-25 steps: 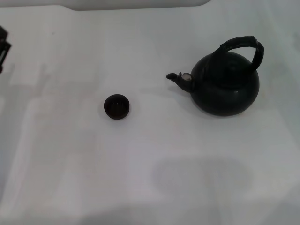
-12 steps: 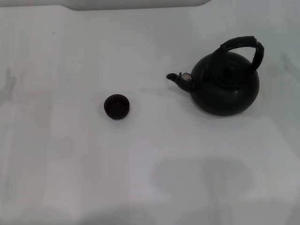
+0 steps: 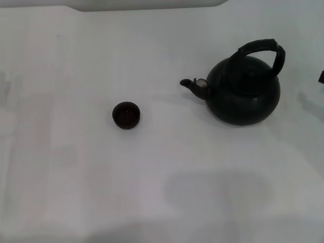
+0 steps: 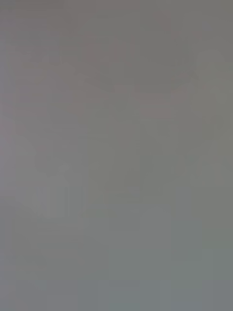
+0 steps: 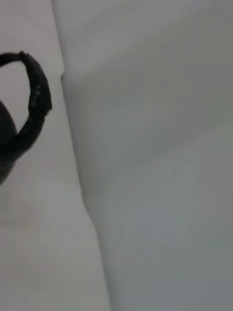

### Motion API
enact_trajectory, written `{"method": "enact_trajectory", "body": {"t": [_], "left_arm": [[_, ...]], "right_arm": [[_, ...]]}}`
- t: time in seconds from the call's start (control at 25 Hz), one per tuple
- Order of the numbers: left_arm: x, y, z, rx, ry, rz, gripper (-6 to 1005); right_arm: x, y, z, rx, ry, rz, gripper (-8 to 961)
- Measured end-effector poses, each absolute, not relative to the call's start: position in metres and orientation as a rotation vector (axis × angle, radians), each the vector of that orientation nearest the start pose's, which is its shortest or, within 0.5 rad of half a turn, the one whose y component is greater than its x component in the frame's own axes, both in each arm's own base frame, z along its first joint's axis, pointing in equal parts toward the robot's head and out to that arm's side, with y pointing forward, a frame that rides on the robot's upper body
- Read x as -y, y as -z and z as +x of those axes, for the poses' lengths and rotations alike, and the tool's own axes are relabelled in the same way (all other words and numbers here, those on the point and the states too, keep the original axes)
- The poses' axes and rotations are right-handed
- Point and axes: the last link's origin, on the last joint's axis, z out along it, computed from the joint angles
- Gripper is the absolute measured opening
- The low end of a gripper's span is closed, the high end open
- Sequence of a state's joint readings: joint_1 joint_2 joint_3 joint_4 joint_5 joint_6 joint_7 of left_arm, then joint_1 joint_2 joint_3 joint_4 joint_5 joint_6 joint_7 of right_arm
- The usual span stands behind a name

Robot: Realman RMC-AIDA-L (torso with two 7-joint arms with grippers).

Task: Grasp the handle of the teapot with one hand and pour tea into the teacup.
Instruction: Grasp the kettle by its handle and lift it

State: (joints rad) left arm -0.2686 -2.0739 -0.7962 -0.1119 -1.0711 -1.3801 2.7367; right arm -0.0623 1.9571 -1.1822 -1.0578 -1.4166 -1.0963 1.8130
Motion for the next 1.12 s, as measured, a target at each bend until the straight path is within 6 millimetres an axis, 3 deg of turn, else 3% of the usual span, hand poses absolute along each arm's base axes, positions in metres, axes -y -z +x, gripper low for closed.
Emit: {"method": "enact_trajectory", "body": {"t": [0.36,1.12], "left_arm": [[-0.267,-0.027,-0.377,0.720,0.882,-1.264,882],[-0.266,-0.027,-0.378,0.721,0.878,-1.263,882]], "right_arm": [[-0.245,-0.059,0.348,-1.247,-0.732,-2.017,863],[-0.273,-0.021,0.329,-1.246,-0.698,-2.017,860]]}}
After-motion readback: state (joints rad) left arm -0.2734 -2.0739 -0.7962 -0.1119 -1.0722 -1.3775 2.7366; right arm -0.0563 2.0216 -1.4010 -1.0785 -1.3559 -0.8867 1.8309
